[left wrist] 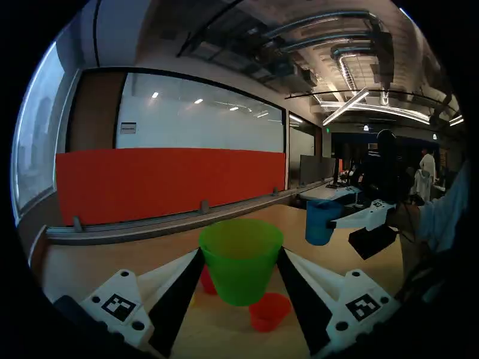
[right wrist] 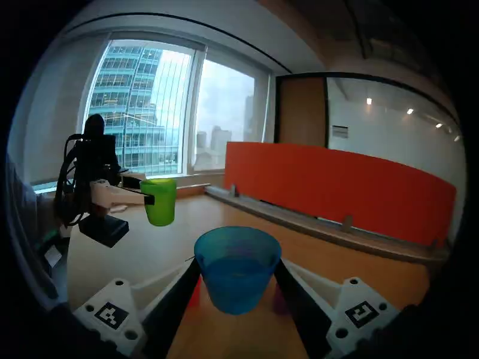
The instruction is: Pour water
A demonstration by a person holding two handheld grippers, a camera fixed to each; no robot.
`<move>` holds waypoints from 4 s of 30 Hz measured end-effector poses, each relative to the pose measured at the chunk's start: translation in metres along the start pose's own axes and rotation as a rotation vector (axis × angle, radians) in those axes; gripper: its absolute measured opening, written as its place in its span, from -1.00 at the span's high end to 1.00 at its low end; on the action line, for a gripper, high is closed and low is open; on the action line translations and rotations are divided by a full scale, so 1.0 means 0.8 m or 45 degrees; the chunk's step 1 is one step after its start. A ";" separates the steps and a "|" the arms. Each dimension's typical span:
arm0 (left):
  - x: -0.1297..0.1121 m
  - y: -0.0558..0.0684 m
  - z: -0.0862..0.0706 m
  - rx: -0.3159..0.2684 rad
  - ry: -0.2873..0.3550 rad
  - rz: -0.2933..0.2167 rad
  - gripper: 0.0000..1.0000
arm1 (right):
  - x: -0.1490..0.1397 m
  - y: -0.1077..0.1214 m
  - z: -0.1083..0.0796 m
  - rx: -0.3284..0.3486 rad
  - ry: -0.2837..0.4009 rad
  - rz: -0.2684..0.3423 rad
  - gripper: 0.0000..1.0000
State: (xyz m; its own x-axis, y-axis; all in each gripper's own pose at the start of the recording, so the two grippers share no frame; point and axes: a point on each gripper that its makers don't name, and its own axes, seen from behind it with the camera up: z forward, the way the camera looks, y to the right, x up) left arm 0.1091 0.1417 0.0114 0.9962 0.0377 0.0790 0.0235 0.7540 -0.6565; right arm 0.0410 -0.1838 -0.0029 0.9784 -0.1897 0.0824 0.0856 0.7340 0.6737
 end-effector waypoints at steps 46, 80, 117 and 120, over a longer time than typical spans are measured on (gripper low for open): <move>0.011 0.080 -0.005 -0.110 0.001 0.062 -0.70 | 0.119 -0.002 -0.005 0.042 0.125 -0.265 -0.78; 0.008 0.110 0.015 -0.189 -0.012 0.077 -0.70 | 0.203 -0.006 0.024 -0.003 0.171 -0.800 -0.78; 0.014 0.126 0.023 -0.233 -0.013 0.088 -0.70 | 0.241 -0.009 0.059 -0.092 0.201 -1.312 -0.78; 0.014 0.128 0.022 -0.238 -0.013 0.090 -0.70 | 0.242 -0.008 0.059 -0.101 0.203 -1.328 -0.78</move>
State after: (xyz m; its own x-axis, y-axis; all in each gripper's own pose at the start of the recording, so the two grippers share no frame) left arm 0.1215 0.2310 -0.0414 0.9950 0.0934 0.0350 -0.0300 0.6145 -0.7883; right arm 0.2212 -0.2561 0.0438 0.4266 -0.6670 -0.6108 0.9042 0.2989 0.3052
